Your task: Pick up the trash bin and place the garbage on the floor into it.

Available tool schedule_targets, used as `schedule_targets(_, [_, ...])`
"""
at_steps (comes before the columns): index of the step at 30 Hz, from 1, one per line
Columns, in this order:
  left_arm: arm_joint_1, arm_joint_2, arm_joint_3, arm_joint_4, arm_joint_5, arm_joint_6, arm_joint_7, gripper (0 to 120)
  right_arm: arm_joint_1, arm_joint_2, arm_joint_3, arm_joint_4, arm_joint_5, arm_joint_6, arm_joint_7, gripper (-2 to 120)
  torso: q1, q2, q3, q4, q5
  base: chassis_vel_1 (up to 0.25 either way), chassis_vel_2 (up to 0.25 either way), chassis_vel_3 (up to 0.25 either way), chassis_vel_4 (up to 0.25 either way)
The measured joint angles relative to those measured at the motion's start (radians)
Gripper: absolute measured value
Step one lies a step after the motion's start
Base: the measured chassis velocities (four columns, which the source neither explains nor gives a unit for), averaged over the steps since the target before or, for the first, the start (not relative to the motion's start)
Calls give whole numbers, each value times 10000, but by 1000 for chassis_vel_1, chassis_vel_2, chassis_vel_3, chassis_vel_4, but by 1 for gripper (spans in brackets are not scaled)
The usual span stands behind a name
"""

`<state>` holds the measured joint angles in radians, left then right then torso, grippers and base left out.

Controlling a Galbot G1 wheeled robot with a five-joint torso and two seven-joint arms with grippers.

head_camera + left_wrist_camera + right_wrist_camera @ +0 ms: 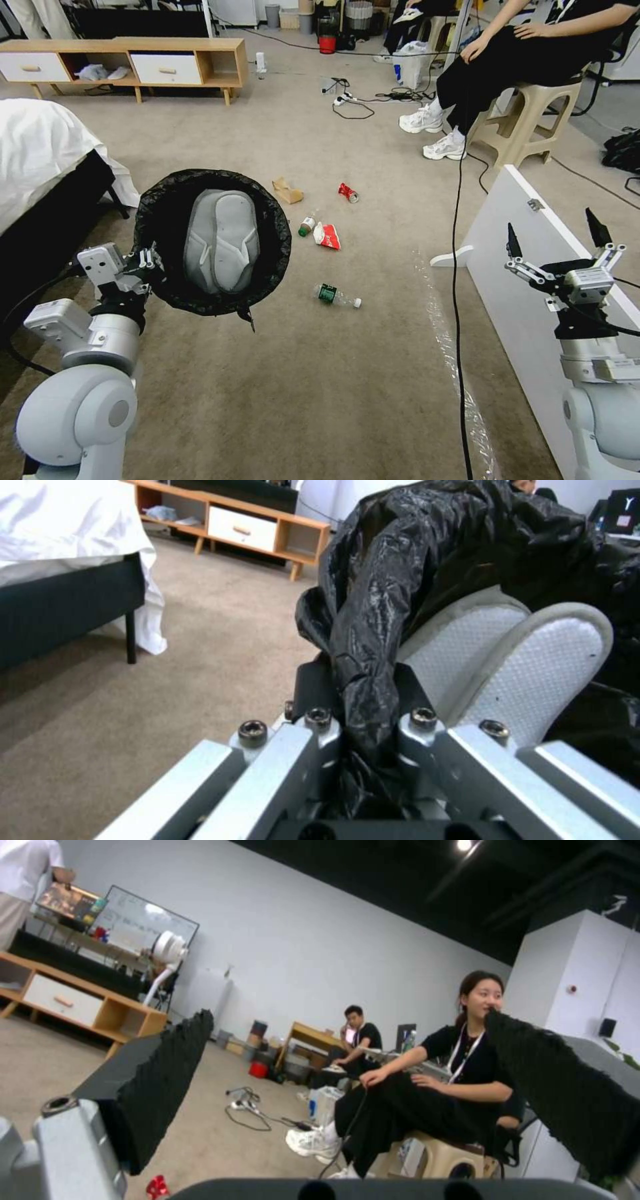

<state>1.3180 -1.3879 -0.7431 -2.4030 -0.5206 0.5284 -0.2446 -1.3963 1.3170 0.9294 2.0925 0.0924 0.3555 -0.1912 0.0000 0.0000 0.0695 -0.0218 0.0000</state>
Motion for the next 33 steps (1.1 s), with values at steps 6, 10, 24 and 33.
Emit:
schedule_targets(6, [33, -2, 8, -26, 0, 7, -1, 4, -13, 11, 2, 12, 16, 22, -18, 100, 2, -1, 2, 0, 0, -114, 107, 108, -121])
schedule_targets(10, [53, -10, 2, -31, 0, 8, -2, 4, -3, 18, -7, 14, 29, 23, -38, 100, 2, -1, 3, 2, 0, -59, 100, 82, -98])
schedule_targets(24, [25, -80, 30, -23, 18, 19, -14, 4, 26, 49, -22, 0, 49, 31, -65, 100, 1, -1, 1, 0, 0, -49, 48, 54, -48])
schedule_targets(33, [-10, -91, 22, 17, 20, 20, -15, 4, 69, 70, -34, -38, 49, 33, -82, 100, 1, 0, 2, 0, -1, -149, 154, 151, -151])
